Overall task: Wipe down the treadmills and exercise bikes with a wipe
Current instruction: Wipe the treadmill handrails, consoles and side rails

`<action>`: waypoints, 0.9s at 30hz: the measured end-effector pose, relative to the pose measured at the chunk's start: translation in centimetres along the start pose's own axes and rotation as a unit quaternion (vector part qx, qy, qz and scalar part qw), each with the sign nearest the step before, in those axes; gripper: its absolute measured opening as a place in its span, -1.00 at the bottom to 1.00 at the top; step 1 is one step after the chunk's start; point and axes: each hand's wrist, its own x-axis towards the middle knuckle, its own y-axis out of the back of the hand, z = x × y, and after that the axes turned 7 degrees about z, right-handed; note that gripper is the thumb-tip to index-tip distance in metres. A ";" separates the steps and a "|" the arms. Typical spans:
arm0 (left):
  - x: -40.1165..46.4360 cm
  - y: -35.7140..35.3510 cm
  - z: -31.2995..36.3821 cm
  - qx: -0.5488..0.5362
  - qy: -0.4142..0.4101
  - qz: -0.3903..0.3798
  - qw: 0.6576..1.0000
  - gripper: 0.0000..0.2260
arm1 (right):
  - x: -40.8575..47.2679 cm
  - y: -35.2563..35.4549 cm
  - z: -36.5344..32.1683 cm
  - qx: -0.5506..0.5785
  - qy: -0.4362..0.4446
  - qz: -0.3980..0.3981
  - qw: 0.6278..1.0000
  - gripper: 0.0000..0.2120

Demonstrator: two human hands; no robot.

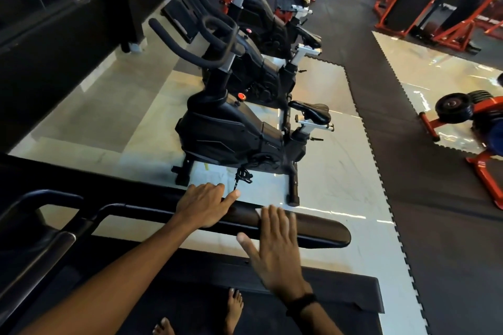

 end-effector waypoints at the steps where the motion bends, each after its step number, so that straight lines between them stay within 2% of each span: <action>1: 0.1 -0.1 -0.1 0.005 -0.004 -0.006 1.000 -0.44 | 1.1 0.2 -0.6 0.000 0.015 -0.004 1.000 -0.06; 4: 0.8 -0.2 0.0 0.028 -0.013 -0.037 0.999 -0.40 | 4.7 0.9 -1.0 0.028 0.022 -0.080 0.996 -0.04; 6: 1.4 -0.3 1.4 0.020 -0.019 -0.040 0.999 -0.51 | 7.2 1.5 -0.3 0.048 0.016 -0.159 0.986 -0.15; 8: 1.7 -0.7 3.7 -0.001 -0.036 -0.038 0.999 -0.64 | 8.8 2.0 1.2 0.047 -0.006 -0.214 0.976 -0.17; 10: 1.6 -1.2 5.1 -0.023 -0.038 -0.059 0.997 -0.59 | 9.1 2.7 3.5 0.002 -0.018 -0.238 0.971 -0.15; 11: 1.7 -1.3 5.3 -0.028 -0.039 -0.064 0.997 -0.51 | 8.9 3.2 4.8 -0.031 -0.007 -0.239 0.971 -0.25; 13: 1.8 -1.4 4.6 -0.039 -0.025 -0.067 0.997 -0.45 | 8.0 3.4 7.2 -0.018 -0.016 -0.222 0.975 -0.50; 14: 1.9 -1.4 4.2 -0.046 -0.023 -0.067 0.996 -0.45 | 7.4 3.3 8.0 -0.014 -0.029 -0.206 0.978 -0.49; 16: 1.9 -1.5 4.1 -0.042 -0.031 -0.070 0.996 -0.46 | 5.4 2.4 9.1 -0.074 0.017 -0.124 0.989 -0.46; 17: 1.9 -1.5 4.2 -0.034 -0.035 -0.075 0.996 -0.47 | 4.3 1.7 9.2 -0.089 0.019 -0.061 0.994 -0.55; 18: 2.0 -1.6 4.4 -0.025 -0.035 -0.083 0.996 -0.47 | 3.3 1.4 8.6 -0.078 -0.011 -0.012 0.997 -0.56; 20: 1.9 -1.6 4.6 -0.011 -0.038 -0.088 0.995 -0.46 | 1.9 0.9 6.6 -0.057 -0.066 0.001 0.996 -0.29; 23: 2.2 -1.8 4.6 -0.015 -0.038 -0.092 0.995 -0.44 | 1.0 0.4 3.4 -0.046 -0.054 0.029 0.997 -0.19; 27: 2.4 -2.1 4.4 0.015 -0.080 -0.091 0.993 -0.54 | 2.6 1.1 0.8 -0.004 0.005 -0.053 0.999 -0.03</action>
